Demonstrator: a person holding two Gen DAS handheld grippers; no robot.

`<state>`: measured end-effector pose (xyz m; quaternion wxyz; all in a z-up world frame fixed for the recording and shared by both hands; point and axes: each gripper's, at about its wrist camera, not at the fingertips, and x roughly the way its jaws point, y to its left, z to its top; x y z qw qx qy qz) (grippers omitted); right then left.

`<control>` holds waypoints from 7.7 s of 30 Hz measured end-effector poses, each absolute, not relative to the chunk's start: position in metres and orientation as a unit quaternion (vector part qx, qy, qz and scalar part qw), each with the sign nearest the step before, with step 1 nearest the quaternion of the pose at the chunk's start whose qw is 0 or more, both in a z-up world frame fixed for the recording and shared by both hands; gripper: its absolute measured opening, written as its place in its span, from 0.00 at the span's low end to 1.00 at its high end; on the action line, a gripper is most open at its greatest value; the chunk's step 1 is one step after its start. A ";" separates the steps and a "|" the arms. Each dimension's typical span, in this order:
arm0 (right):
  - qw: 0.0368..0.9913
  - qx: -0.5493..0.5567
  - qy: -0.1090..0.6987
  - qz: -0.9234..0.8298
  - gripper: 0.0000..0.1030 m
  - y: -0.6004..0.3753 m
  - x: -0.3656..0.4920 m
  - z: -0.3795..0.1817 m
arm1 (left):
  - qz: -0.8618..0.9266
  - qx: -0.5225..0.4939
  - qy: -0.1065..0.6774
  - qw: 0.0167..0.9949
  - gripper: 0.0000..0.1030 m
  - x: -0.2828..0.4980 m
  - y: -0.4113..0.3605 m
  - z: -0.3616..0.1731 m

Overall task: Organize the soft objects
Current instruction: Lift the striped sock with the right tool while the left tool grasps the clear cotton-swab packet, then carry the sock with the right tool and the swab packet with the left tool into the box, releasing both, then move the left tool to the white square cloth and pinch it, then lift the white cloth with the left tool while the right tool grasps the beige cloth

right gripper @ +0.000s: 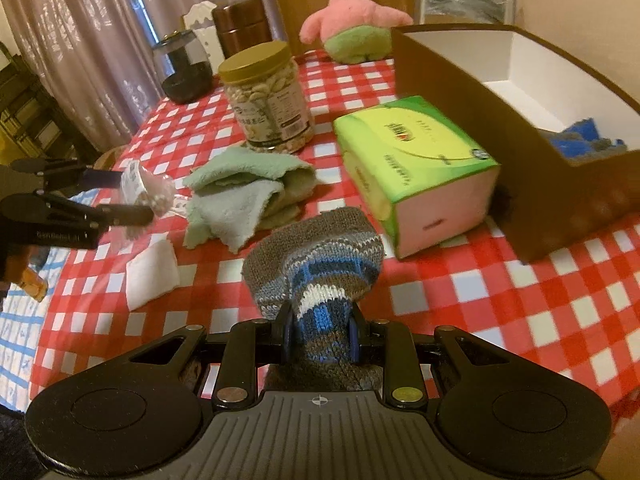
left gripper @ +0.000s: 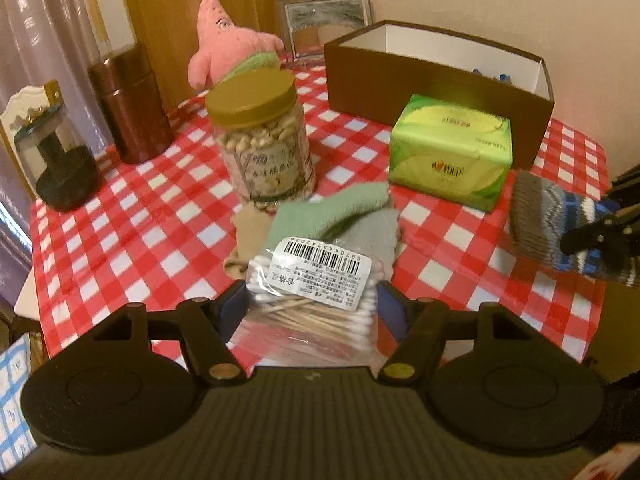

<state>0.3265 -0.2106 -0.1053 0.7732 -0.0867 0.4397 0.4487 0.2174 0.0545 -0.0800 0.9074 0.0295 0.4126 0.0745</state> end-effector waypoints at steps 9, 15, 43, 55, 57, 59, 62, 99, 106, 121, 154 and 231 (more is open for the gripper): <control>0.801 -0.070 0.443 0.397 0.25 -0.261 0.339 -0.091 | 0.062 0.072 0.392 0.915 0.66 0.262 0.044 -0.063; 0.826 -0.057 0.440 0.347 0.25 -0.298 0.360 -0.081 | 0.053 0.108 0.370 0.921 0.66 0.304 0.040 -0.049; 0.887 -0.014 0.341 0.310 0.25 -0.316 0.530 -0.030 | 0.036 0.145 0.325 0.934 0.66 0.523 0.024 -0.028; 0.856 -0.035 0.362 0.366 0.25 -0.249 0.630 -0.064 | -0.003 0.130 0.341 0.931 0.66 0.597 0.000 -0.047; 0.852 -0.040 0.363 0.375 0.25 -0.238 0.643 -0.070 | -0.005 0.131 0.344 0.930 0.66 0.606 -0.001 -0.050; 0.849 -0.047 0.365 0.380 0.25 -0.227 0.655 -0.075 | -0.005 0.130 0.347 0.929 0.66 0.614 -0.002 -0.053; 0.844 -0.059 0.370 0.385 0.25 -0.213 0.669 -0.081 | -0.006 0.127 0.351 0.928 0.66 0.624 -0.002 -0.056; 0.843 -0.029 0.372 0.388 0.70 -0.240 0.650 -0.063 | 0.049 0.071 0.366 0.927 0.77 0.577 -0.026 -0.032; 0.843 -0.012 0.358 0.401 0.70 -0.269 0.623 -0.049 | 0.064 0.032 0.359 0.931 0.77 0.530 -0.038 -0.011; 0.842 0.014 0.344 0.415 0.70 -0.312 0.546 -0.036 | 0.103 -0.018 0.347 0.932 0.77 0.405 -0.036 0.010; 0.814 -0.011 0.435 0.386 0.70 -0.208 0.322 -0.077 | 0.114 -0.046 0.416 0.901 0.76 0.189 0.074 -0.048; 0.752 -0.139 0.355 0.539 0.70 0.010 0.340 -0.105 | 0.205 -0.114 0.438 0.868 0.10 0.204 0.163 -0.107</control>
